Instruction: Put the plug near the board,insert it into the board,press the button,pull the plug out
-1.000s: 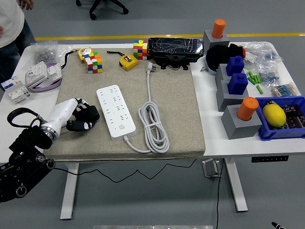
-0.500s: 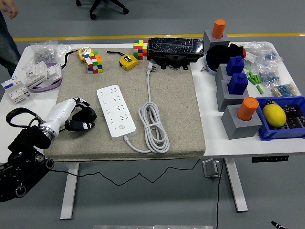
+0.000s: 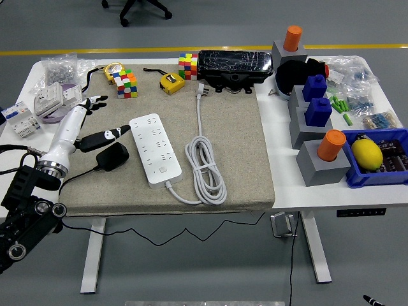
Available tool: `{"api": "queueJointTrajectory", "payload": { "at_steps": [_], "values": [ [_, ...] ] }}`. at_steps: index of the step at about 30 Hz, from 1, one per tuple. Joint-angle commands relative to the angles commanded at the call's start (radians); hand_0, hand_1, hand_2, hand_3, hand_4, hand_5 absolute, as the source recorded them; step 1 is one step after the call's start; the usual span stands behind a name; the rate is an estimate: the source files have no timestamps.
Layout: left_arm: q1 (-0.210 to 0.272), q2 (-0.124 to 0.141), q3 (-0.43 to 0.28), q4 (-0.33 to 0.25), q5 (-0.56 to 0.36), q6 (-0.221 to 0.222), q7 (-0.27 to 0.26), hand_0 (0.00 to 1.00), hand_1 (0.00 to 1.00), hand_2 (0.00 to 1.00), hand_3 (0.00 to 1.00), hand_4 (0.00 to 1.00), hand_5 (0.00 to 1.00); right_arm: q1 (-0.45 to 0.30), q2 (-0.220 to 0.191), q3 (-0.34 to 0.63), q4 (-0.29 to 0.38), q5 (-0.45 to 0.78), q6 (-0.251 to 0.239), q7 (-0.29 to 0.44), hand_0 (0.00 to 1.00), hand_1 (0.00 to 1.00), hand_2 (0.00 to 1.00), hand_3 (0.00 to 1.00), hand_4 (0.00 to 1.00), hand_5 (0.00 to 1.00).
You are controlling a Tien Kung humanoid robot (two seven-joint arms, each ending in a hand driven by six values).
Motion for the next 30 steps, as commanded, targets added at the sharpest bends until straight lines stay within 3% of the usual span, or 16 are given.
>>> {"api": "queueJointTrajectory", "payload": {
  "at_steps": [3, 4, 11, 30],
  "values": [
    [0.018, -0.01, -0.043, -0.004, -0.004, 0.004, -0.002, 0.686, 0.68, 0.603, 0.629, 0.907, 0.332, 0.0, 0.001, 0.0, -0.002, -0.001, 0.001, -0.001, 0.654, 0.651, 0.655, 0.571, 0.994, 0.562],
    [0.022, -0.011, -0.052, -0.006, -0.006, 0.004, -0.003, 0.683, 0.654, 0.576, 0.595, 0.858, 0.304, 0.0, 0.001, 0.001, -0.002, -0.002, 0.0, -0.001, 0.655, 0.652, 0.654, 0.571, 0.994, 0.561],
    [0.046, -0.008, -0.091, -0.038, -0.012, 0.003, -0.01, 0.684, 0.647, 0.566, 0.587, 0.832, 0.286, 0.003, 0.001, -0.001, -0.003, -0.005, 0.0, -0.001, 0.652, 0.651, 0.653, 0.571, 0.994, 0.561],
    [0.024, 0.006, -0.086, -0.067, 0.003, -0.02, 0.017, 0.684, 0.644, 0.566, 0.586, 0.82, 0.298, 0.031, -0.004, -0.028, -0.006, -0.003, 0.002, -0.001, 0.654, 0.652, 0.652, 0.572, 0.994, 0.561]
  ]
}}
